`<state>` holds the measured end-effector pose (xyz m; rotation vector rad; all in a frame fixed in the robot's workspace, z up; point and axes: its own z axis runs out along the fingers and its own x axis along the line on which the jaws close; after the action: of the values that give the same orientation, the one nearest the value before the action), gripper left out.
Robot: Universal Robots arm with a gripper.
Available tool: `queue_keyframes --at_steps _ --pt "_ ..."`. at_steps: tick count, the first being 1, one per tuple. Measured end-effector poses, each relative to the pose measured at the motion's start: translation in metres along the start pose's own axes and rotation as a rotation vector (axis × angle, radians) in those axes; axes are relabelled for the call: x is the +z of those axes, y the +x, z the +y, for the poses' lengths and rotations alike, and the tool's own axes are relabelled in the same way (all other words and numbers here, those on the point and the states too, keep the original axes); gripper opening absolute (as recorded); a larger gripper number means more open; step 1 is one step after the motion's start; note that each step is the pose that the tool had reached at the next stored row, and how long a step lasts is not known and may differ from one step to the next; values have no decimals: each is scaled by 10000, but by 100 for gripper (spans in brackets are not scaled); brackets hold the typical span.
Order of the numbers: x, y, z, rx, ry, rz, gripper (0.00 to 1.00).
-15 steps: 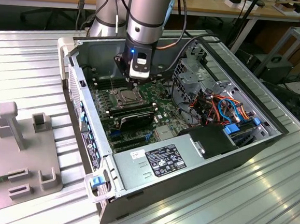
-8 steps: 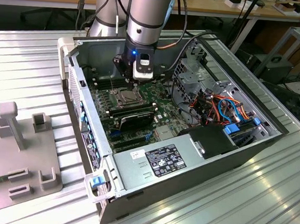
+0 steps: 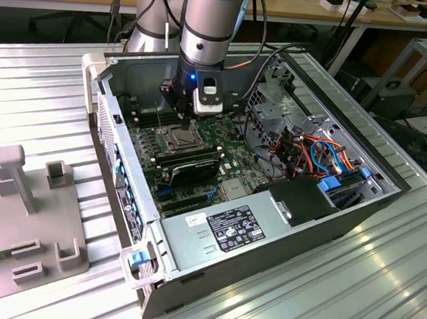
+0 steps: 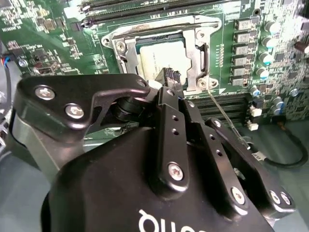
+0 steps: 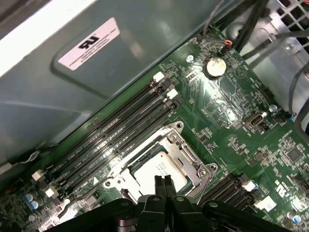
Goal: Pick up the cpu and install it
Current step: 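Close the cpu cover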
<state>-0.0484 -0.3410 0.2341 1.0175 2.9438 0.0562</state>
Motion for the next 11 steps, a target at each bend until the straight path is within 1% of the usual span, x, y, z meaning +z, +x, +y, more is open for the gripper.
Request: queue_keyframes --at_steps 1,3,5,11 --pt "6 0 0 -281 8 3 11" --pt "10 0 -1 -574 19 4 11" --pt "11 0 0 -669 31 -1 11" --pt "12 0 0 -726 36 -6 11"
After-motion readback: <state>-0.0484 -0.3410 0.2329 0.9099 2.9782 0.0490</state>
